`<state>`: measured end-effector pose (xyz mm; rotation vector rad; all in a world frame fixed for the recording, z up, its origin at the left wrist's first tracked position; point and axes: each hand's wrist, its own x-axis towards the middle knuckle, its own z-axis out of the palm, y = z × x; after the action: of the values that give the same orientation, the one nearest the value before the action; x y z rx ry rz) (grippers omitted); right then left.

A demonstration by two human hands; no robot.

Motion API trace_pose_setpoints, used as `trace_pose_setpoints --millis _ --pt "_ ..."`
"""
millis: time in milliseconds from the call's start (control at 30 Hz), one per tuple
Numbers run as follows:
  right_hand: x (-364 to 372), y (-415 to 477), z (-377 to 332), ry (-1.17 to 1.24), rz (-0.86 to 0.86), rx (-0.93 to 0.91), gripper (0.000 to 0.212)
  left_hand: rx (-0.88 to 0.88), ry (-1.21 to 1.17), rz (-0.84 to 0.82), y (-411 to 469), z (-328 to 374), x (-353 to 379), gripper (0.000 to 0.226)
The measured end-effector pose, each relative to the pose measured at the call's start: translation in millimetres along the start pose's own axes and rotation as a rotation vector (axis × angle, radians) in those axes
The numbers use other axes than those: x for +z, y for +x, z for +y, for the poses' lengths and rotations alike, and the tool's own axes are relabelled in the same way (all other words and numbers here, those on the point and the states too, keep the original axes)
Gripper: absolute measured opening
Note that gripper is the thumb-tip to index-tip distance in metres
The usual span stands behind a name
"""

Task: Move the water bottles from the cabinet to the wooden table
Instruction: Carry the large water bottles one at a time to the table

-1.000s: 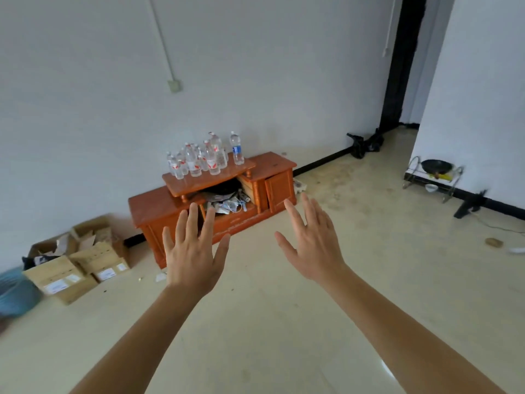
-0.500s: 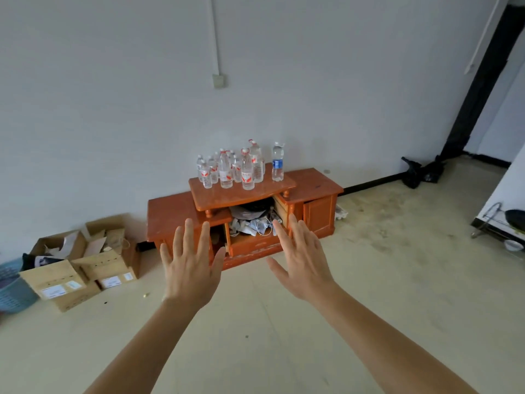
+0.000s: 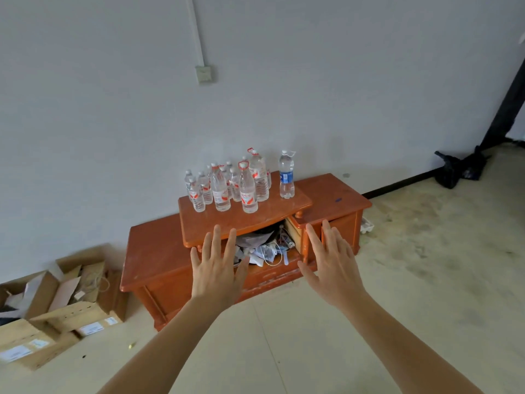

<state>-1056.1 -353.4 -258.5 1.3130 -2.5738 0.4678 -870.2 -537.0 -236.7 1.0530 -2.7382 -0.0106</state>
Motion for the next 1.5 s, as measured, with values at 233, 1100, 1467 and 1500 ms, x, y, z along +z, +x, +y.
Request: trace_pose_setpoints --millis 233,1100,1467,1500 --pt "48 210 67 0.014 -0.096 -0.057 0.09 -0.054 -0.034 -0.014 193 5 29 0.082" --pt "256 647 109 -0.018 -0.22 0.025 0.096 0.153 -0.176 -0.231 676 -89 226 0.077" --pt "355 822 85 0.474 -0.545 -0.161 0.082 -0.083 -0.223 -0.169 676 -69 267 0.065" --pt "364 827 83 0.544 -0.589 -0.157 0.077 -0.109 -0.231 -0.165 678 -66 266 0.064"
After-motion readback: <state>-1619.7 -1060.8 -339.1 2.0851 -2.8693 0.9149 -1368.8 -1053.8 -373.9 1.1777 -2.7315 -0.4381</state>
